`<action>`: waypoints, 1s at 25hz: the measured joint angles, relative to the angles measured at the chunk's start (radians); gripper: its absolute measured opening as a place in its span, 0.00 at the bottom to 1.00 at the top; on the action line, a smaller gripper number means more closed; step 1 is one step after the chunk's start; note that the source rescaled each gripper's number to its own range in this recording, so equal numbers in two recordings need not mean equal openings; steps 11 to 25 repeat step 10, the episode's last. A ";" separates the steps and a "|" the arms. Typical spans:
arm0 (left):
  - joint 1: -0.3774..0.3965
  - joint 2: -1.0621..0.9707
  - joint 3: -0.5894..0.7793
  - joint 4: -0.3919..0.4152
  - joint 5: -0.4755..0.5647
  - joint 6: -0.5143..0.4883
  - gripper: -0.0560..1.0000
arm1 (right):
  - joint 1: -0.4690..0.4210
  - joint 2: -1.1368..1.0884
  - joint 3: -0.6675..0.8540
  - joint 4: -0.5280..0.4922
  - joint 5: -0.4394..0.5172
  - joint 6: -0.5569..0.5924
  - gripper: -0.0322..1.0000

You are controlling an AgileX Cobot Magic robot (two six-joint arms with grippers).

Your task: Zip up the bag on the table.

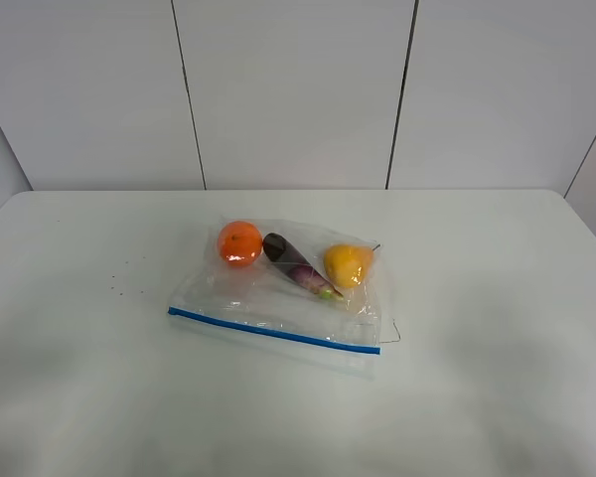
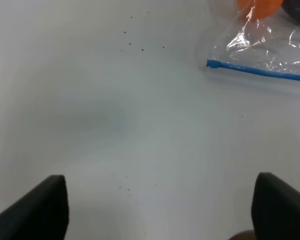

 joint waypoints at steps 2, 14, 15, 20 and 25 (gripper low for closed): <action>0.000 0.000 0.000 0.000 0.000 0.000 1.00 | 0.000 0.000 0.000 -0.001 0.000 0.000 1.00; 0.000 0.000 0.000 0.000 0.000 0.000 1.00 | 0.000 0.000 0.000 -0.001 0.000 0.000 1.00; 0.000 0.000 0.000 0.000 0.000 0.000 1.00 | 0.000 0.000 0.000 -0.001 0.000 0.000 1.00; 0.000 0.000 0.000 0.000 0.000 0.000 1.00 | 0.000 0.000 0.000 -0.001 0.000 0.000 1.00; 0.000 0.000 0.000 0.000 0.000 0.000 1.00 | 0.000 0.000 0.000 -0.001 0.000 0.000 1.00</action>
